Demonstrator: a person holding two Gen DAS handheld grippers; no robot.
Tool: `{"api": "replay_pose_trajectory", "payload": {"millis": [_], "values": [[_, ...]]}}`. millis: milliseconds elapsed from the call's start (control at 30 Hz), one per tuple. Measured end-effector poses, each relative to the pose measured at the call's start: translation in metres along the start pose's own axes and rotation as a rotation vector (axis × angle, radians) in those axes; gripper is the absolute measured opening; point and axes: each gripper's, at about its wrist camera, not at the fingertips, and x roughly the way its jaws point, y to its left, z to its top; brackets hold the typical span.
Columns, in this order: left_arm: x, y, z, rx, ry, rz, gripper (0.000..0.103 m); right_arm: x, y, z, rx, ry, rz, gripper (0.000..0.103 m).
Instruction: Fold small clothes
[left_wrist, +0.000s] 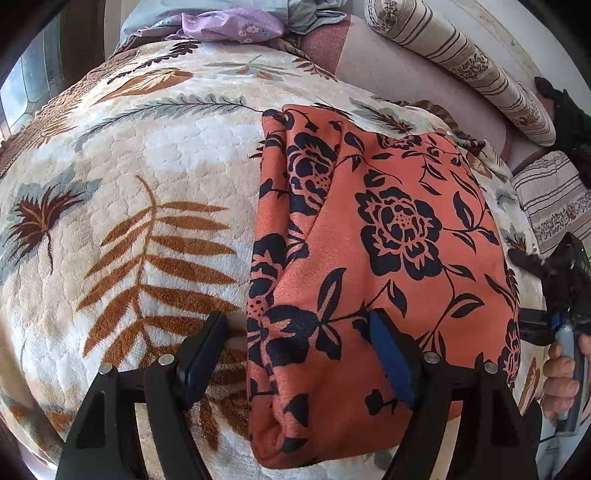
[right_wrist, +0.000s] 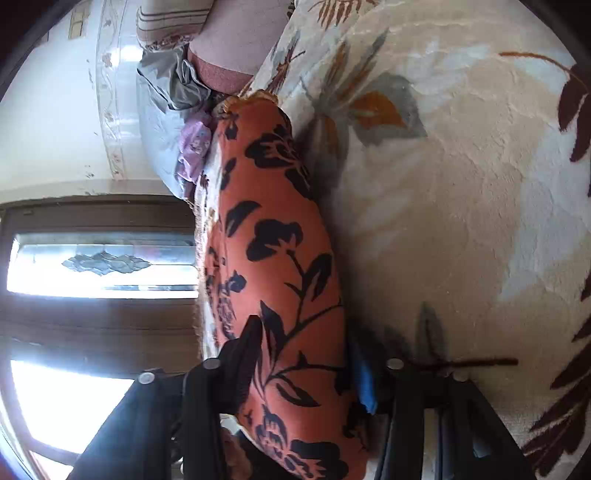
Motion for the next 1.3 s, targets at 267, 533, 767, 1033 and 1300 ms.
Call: {"api": "replay_pose_trajectory", "payload": {"millis": [267,533,767,1033,1300], "values": [[-0.002,-0.002,-0.009,0.021,-0.022,-0.002,0.082,0.054,0.010,0.060,0.011,0.036,-0.052,0.040],[-0.001,-0.007,-0.017,0.077,-0.038,0.007,0.087,0.047,0.022,0.059,-0.059,-0.020,-0.178,0.041],[-0.002,-0.009,-0.016,0.079,-0.039,0.011,0.087,0.059,0.042,0.088,-0.055,-0.050,-0.193,0.078],[-0.004,-0.009,-0.014,0.068,-0.026,0.014,0.088,0.047,0.074,0.064,-0.214,-0.115,-0.386,0.039],[-0.022,0.020,-0.029,-0.123,0.025,-0.098,0.077,0.018,0.125,-0.043,-0.482,-0.008,-0.187,0.073]]}}
